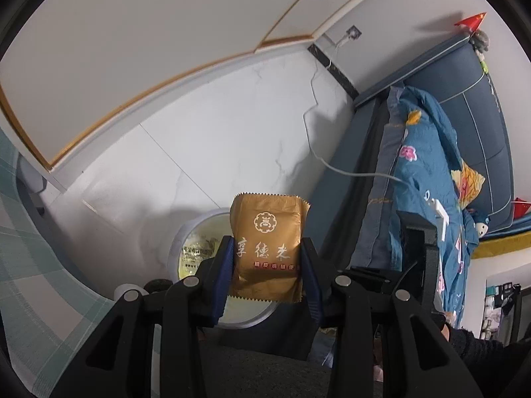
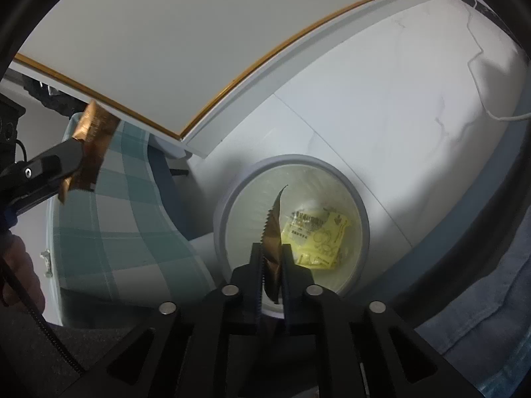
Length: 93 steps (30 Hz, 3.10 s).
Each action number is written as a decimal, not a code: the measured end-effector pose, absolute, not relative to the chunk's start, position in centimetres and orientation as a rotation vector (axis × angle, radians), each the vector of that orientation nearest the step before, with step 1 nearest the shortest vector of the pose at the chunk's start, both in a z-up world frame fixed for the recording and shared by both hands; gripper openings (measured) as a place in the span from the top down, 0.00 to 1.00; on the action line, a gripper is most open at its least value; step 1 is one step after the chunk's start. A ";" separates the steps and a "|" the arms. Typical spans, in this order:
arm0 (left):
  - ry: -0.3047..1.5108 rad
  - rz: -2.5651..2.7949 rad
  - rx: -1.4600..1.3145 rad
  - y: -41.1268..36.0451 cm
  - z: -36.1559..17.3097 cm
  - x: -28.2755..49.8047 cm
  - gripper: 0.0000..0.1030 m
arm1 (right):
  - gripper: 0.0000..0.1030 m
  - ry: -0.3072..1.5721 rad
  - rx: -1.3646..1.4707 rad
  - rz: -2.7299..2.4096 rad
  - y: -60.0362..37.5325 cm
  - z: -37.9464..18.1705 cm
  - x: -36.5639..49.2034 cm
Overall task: Collect trash
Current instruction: 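Open the right tool over the bin while the left tool opens to drop the gold packet, then move both open tools back over the green wrapper on the table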
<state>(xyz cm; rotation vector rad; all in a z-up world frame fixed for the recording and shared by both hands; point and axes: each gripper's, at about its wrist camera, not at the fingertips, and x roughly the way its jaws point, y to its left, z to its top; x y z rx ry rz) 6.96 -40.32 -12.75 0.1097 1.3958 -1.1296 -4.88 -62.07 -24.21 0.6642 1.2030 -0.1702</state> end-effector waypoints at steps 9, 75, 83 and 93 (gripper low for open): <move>1.481 -1.147 0.213 -41.8 -15.4 6.2 0.67 | 0.74 1.189 0.671 -0.204 -62.8 -23.4 -5.6; 0.940 -0.706 0.048 -27.8 -2.0 6.8 0.36 | 0.24 0.737 0.437 -0.183 -53.8 -4.2 -5.7; 0.758 -0.588 0.040 -22.1 1.1 5.3 0.36 | 0.22 0.584 0.371 -0.093 -48.3 0.8 -4.9; 0.639 -0.448 -0.037 -14.9 2.6 5.2 0.36 | 0.22 0.554 0.307 0.054 -41.0 2.8 -3.0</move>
